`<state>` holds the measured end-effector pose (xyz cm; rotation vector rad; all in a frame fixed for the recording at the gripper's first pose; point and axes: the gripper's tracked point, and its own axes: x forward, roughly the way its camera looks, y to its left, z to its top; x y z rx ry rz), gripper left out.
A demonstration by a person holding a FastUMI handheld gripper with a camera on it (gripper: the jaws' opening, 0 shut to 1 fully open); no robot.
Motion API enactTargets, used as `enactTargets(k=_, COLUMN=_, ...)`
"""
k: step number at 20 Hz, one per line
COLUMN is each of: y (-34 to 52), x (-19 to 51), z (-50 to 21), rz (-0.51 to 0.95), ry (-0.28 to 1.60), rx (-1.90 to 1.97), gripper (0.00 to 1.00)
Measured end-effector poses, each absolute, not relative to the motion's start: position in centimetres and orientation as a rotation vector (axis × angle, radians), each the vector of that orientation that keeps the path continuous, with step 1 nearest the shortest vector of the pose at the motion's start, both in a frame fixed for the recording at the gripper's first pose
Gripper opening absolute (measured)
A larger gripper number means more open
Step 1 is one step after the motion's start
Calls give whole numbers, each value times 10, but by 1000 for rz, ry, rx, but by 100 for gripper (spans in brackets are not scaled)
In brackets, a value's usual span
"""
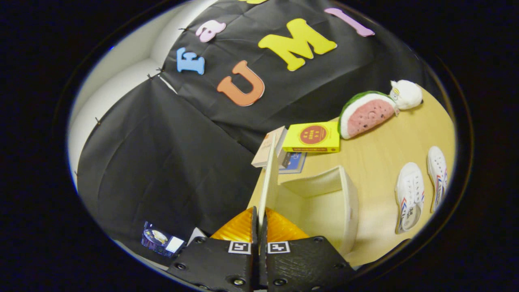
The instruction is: Open the storage box then place both shoes into the box .Put the left shoe in first, then the right shoe, with the right side of both shoes facing outward in a uniform manner.
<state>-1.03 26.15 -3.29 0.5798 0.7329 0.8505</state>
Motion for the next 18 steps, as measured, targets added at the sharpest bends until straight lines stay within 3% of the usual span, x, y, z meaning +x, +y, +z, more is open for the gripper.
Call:
enactTargets(k=6, y=348, x=-43, z=-6, rz=908, ry=695, rx=478, gripper=0)
enactTargets(k=11, y=406, x=-57, z=2, rz=942, ry=649, rx=380, gripper=19)
enactTargets(k=15, y=430, x=-56, z=-2, rz=947, ry=606, rx=330, gripper=77)
enactTargets(k=18, y=425, x=-48, z=0, rz=913, ry=568, rx=307, gripper=85)
